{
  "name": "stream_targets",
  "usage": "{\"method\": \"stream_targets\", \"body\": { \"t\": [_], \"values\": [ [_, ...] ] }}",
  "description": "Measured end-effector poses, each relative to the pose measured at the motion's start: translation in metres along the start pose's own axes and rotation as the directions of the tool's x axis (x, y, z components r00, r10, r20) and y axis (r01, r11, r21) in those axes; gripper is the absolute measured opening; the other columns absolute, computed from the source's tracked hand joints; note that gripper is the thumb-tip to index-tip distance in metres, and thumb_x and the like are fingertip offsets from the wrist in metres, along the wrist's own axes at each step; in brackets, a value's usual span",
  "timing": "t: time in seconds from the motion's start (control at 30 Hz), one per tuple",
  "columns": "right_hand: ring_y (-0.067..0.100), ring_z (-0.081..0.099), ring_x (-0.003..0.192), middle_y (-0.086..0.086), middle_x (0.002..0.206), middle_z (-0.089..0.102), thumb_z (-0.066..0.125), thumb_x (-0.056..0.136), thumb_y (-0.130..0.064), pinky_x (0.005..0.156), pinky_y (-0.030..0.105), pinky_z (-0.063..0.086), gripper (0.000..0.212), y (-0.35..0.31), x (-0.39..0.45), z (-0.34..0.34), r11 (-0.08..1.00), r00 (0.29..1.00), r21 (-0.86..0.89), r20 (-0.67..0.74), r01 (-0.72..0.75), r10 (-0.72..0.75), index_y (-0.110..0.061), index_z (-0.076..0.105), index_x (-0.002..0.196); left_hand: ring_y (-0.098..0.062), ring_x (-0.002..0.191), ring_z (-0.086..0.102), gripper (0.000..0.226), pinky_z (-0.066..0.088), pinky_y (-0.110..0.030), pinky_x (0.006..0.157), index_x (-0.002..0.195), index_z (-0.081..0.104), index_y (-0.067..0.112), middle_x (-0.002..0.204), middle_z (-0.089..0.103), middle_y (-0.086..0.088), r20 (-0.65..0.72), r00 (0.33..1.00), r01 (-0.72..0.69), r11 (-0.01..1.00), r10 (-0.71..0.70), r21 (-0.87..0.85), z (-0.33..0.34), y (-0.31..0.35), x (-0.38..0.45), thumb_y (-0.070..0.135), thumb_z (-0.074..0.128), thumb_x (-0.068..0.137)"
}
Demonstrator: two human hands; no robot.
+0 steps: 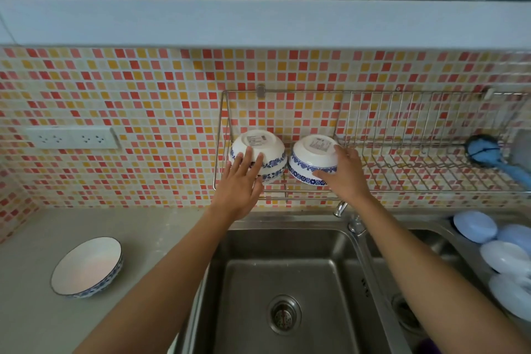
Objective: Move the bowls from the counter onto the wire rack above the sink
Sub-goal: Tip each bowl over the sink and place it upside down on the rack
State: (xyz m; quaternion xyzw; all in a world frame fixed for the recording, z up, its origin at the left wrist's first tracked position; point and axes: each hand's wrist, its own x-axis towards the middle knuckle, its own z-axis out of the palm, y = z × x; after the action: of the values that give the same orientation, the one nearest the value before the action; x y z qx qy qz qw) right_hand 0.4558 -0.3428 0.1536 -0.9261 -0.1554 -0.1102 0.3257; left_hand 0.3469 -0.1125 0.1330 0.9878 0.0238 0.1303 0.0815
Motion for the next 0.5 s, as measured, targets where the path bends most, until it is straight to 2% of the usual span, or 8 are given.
{"method": "stream_targets", "body": {
  "t": [0.1,0.2,0.27,0.37,0.43,0.5],
  "values": [
    [0.029,0.04,0.131,0.014,0.142,0.038,0.076,0.079,-0.035,0.105,0.038,0.039,0.081,0.001,-0.003,0.001,1.0,1.0,-0.012,-0.002,0.001,-0.001,-0.009,0.035,0.144,-0.02,0.145,-0.014,0.056,-0.007,-0.041,0.118,0.149,-0.007,0.03,0.157,-0.018,0.001,-0.006,1.0,-0.007,1.0,0.007,-0.016,-0.003,-0.001,-0.003,0.044,0.014,0.099],
    [0.03,0.04,0.132,0.011,0.146,0.036,0.071,0.08,-0.044,0.099,0.046,0.046,0.083,-0.003,-0.009,0.005,0.996,0.999,-0.084,-0.044,-0.02,0.017,-0.015,0.029,0.146,-0.018,0.144,-0.015,0.056,-0.008,-0.039,0.118,0.148,-0.007,0.03,0.157,-0.015,0.002,-0.041,0.999,0.001,0.999,-0.004,-0.052,-0.009,0.001,-0.017,0.046,0.014,0.099],
    [0.032,0.035,0.137,0.011,0.152,0.032,0.067,0.082,-0.049,0.102,0.05,0.045,0.086,-0.013,-0.016,0.013,0.991,0.997,-0.134,-0.077,0.002,-0.012,-0.017,0.025,0.149,-0.015,0.143,-0.019,0.057,-0.012,-0.034,0.116,0.148,-0.008,0.031,0.157,-0.017,0.004,-0.085,0.996,0.007,0.997,-0.013,-0.079,-0.015,-0.003,-0.034,0.047,0.016,0.099],
    [0.033,0.025,0.144,0.015,0.156,0.027,0.065,0.085,-0.048,0.114,0.051,0.029,0.085,-0.045,-0.041,0.039,0.978,0.977,-0.136,-0.119,0.16,-0.176,-0.011,0.025,0.15,-0.011,0.142,-0.02,0.058,-0.013,-0.031,0.115,0.148,-0.008,0.032,0.157,-0.016,0.007,-0.166,0.984,0.05,0.992,-0.069,-0.117,-0.025,-0.027,-0.065,0.049,0.017,0.099],
    [0.032,0.025,0.144,0.015,0.156,0.028,0.068,0.084,-0.039,0.113,0.051,0.032,0.08,-0.076,-0.065,0.062,0.96,0.947,-0.023,-0.159,0.28,-0.28,-0.011,0.031,0.149,-0.01,0.142,-0.02,0.058,-0.014,-0.029,0.114,0.149,-0.006,0.032,0.157,-0.015,0.008,-0.194,0.97,0.126,0.984,-0.149,-0.126,-0.028,-0.056,-0.091,0.048,0.018,0.099],
    [0.029,0.028,0.142,0.013,0.153,0.033,0.068,0.083,-0.029,0.112,0.044,0.034,0.072,-0.11,-0.091,0.086,0.906,0.894,0.067,-0.209,0.418,-0.397,-0.01,0.038,0.145,-0.011,0.143,-0.019,0.058,-0.012,-0.031,0.115,0.149,-0.005,0.03,0.157,-0.012,0.008,-0.185,0.951,0.223,0.964,-0.247,-0.143,-0.03,-0.086,-0.12,0.048,0.019,0.099]
  ]
}}
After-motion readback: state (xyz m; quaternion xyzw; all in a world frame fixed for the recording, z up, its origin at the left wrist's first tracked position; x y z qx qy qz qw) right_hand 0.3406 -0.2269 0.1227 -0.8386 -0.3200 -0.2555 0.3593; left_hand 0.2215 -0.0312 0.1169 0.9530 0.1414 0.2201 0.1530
